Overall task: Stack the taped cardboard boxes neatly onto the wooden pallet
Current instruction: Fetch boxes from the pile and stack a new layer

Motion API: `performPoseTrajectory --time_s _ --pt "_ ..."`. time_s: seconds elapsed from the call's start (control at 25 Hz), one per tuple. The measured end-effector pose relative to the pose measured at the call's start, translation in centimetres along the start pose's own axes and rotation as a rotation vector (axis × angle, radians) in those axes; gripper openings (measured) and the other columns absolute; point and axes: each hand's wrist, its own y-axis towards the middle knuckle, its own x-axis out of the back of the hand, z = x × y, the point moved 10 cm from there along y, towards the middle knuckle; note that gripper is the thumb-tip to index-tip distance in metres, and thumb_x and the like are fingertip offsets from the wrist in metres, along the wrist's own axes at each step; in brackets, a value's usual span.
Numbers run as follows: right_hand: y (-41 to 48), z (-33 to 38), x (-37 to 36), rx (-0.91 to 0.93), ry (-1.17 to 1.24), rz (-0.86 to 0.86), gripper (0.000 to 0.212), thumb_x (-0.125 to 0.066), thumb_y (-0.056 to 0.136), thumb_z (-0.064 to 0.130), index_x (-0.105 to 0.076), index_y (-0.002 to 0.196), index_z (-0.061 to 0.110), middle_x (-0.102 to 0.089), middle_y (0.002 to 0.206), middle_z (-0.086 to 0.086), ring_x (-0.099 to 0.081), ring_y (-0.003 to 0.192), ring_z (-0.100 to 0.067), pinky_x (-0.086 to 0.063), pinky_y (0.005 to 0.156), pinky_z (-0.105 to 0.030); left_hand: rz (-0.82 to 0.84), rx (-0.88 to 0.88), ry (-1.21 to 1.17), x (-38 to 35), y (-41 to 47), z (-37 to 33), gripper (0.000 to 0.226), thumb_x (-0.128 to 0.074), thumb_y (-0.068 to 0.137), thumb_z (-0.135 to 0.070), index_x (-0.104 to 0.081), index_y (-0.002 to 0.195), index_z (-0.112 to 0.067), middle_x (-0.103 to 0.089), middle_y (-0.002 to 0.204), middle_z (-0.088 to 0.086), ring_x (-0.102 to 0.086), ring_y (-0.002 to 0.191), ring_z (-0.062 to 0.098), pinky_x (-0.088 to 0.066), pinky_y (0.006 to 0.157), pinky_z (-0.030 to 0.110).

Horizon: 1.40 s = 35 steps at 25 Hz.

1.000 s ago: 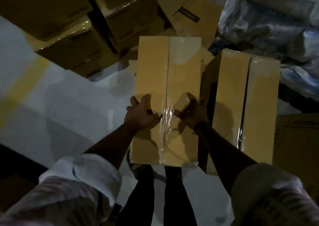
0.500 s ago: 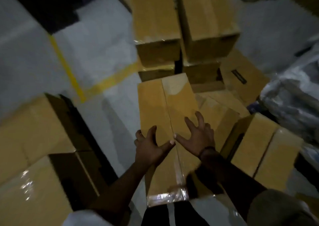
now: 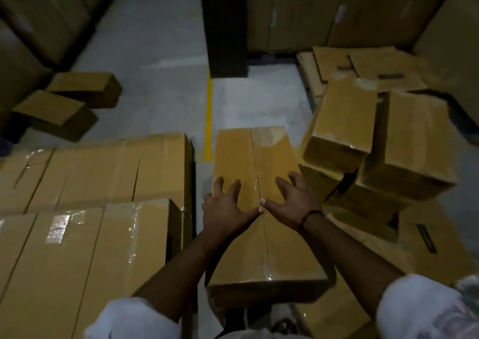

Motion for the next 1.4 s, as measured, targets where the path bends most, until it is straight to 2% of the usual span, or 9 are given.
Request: performPoseTrajectory --time_s 0.32,0.76,0.96,1.16,1.4 --pt "6.5 14.2 3.7 0.167 -0.139 -0.065 0.08 -0.054 0.069 0.086 -0.048 0.136 0.042 -0.027 0.153 0.005 -0.04 0.128 -0.035 -0.036 0.106 -0.046 0.003 0.084 -0.123 7.8 4.9 7.4 0.114 -0.053 0.064 -0.097 -0.025 0.158 -0.039 -0.011 0.167 -0.006 -0.033 0.142 0.043 -0.038 0.111 0.058" --pt "19.2 26.4 2.7 0.352 -0.13 -0.07 0.081 -0.058 0.068 0.082 -0.052 0.136 0.038 -0.029 0.152 0.004 -0.041 0.127 -0.033 -0.038 0.106 -0.046 -0.067 0.247 -0.131 15.1 16.4 14.9 0.116 -0.06 0.061 -0.095 -0.028 0.157 -0.039 -0.011 0.167 -0.004 -0.033 0.139 0.044 -0.036 0.109 0.056" --pt "28.7 30.2 3.2 0.468 -0.107 -0.008 0.078 -0.059 0.068 0.081 -0.054 0.134 0.039 -0.031 0.152 0.004 -0.043 0.127 -0.031 -0.039 0.106 -0.045 -0.104 0.405 -0.134 17.6 24.0 15.5 0.118 -0.064 0.06 -0.092 -0.024 0.158 -0.039 -0.01 0.168 -0.002 -0.031 0.141 0.045 -0.034 0.111 0.056" --pt "37.7 34.3 6.9 0.609 -0.082 0.013 0.079 -0.057 0.069 0.084 -0.053 0.135 0.039 -0.031 0.151 0.005 -0.044 0.127 -0.031 -0.041 0.106 -0.046 -0.212 0.527 -0.15 22.6 30.9 14.1 0.123 -0.068 0.059 -0.091 -0.019 0.16 -0.04 -0.01 0.168 -0.003 -0.028 0.143 0.044 -0.033 0.112 0.059" --pt "45.5 39.8 11.6 0.761 -0.043 -0.079 0.077 -0.059 0.071 0.081 -0.053 0.135 0.039 -0.032 0.15 0.004 -0.042 0.127 -0.032 -0.042 0.103 -0.047 -0.408 0.579 -0.19 28.5 37.4 13.1 0.119 -0.069 0.061 -0.087 -0.02 0.159 -0.041 -0.011 0.167 -0.006 -0.028 0.144 0.043 -0.033 0.114 0.062"
